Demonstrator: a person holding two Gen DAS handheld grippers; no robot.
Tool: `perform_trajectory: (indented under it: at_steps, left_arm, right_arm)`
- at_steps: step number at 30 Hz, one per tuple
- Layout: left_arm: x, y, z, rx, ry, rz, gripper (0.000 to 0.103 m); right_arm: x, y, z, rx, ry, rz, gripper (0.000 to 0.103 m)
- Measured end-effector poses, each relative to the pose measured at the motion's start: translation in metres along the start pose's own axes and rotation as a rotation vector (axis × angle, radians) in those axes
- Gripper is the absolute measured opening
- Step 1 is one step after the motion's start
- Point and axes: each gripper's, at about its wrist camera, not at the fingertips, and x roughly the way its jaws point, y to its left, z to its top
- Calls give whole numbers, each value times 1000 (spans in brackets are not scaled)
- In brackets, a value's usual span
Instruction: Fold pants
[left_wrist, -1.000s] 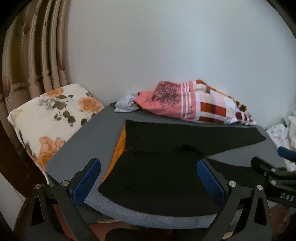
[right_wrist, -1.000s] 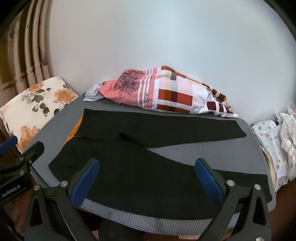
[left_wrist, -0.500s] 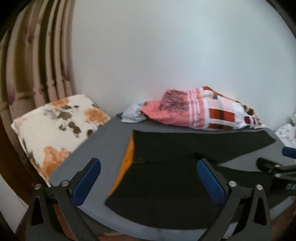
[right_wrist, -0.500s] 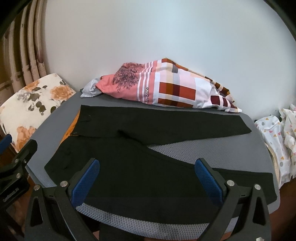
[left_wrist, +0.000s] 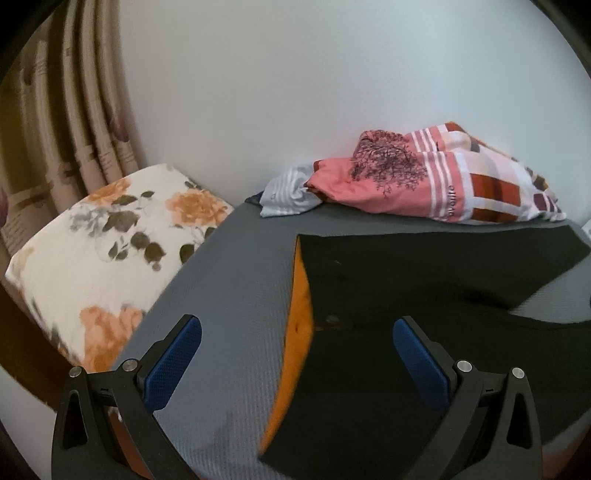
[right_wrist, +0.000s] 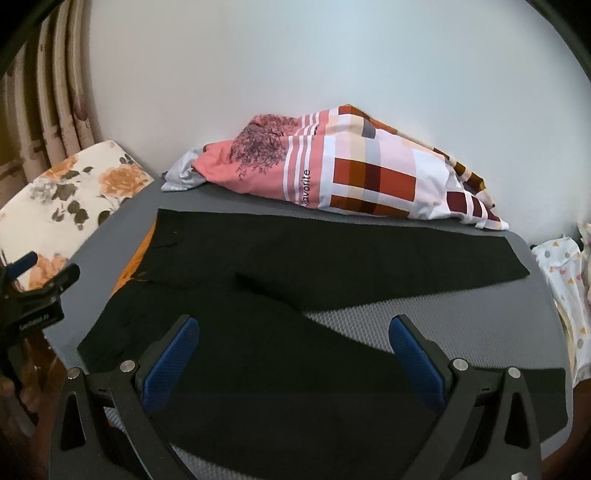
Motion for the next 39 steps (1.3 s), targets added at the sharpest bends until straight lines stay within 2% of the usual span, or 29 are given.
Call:
perform_trajectory:
  at_steps: [6,12,39]
  left_arm:
    - [57,20,17,-33,45,-36,103]
    - [76,19,21,0,34,-2,103]
    - [91,14,31,31,27,2,103]
  right_arm:
    - [34,10,14,-26,28,-31,102]
    - [51,19,22,-38,38,-44,102]
    - [67,41,38,-68,38,-47,102]
